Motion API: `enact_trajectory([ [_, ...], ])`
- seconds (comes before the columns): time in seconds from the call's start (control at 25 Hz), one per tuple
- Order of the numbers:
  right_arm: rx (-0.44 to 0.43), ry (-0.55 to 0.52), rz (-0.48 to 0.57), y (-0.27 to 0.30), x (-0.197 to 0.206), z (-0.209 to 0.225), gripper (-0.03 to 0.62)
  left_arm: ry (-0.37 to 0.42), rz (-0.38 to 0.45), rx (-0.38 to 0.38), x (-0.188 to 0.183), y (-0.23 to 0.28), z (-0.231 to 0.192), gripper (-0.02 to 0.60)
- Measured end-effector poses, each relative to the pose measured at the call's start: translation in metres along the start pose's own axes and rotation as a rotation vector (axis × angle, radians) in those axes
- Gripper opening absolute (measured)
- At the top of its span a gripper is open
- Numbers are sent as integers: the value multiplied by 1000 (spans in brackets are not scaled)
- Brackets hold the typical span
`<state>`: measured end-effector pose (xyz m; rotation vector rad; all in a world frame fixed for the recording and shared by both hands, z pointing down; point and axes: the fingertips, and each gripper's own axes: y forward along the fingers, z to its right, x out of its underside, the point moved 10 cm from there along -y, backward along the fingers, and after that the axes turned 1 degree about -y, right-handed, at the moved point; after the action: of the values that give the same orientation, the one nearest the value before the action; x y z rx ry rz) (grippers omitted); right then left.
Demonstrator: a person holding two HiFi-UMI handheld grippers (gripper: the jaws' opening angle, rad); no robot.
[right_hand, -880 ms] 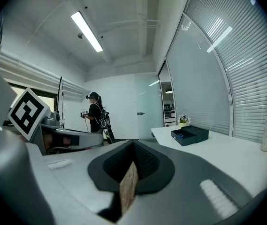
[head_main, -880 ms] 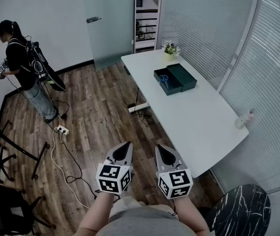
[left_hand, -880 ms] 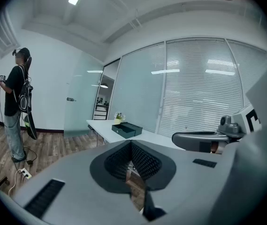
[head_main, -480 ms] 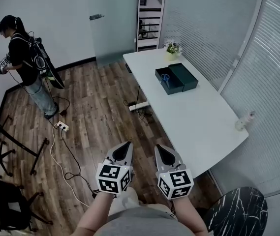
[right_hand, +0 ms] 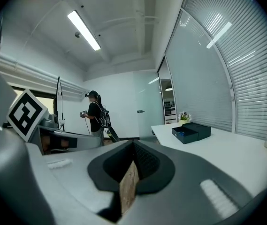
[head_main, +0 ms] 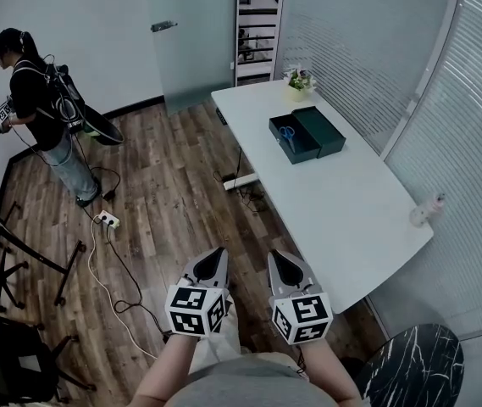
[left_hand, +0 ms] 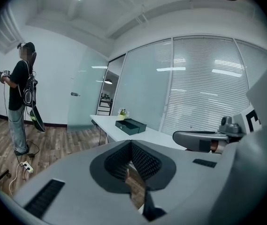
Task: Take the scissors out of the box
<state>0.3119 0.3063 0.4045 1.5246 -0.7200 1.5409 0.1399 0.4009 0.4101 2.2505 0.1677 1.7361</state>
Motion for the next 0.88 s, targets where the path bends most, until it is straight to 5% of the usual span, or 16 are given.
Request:
enact_trajectory([
  [0.48, 46, 34, 15, 114, -14, 45, 9, 64, -4, 51, -39, 106, -59, 6],
  [0.88, 116, 3, 27, 242, -59, 84, 9, 71, -7, 120, -108, 218, -133, 6],
])
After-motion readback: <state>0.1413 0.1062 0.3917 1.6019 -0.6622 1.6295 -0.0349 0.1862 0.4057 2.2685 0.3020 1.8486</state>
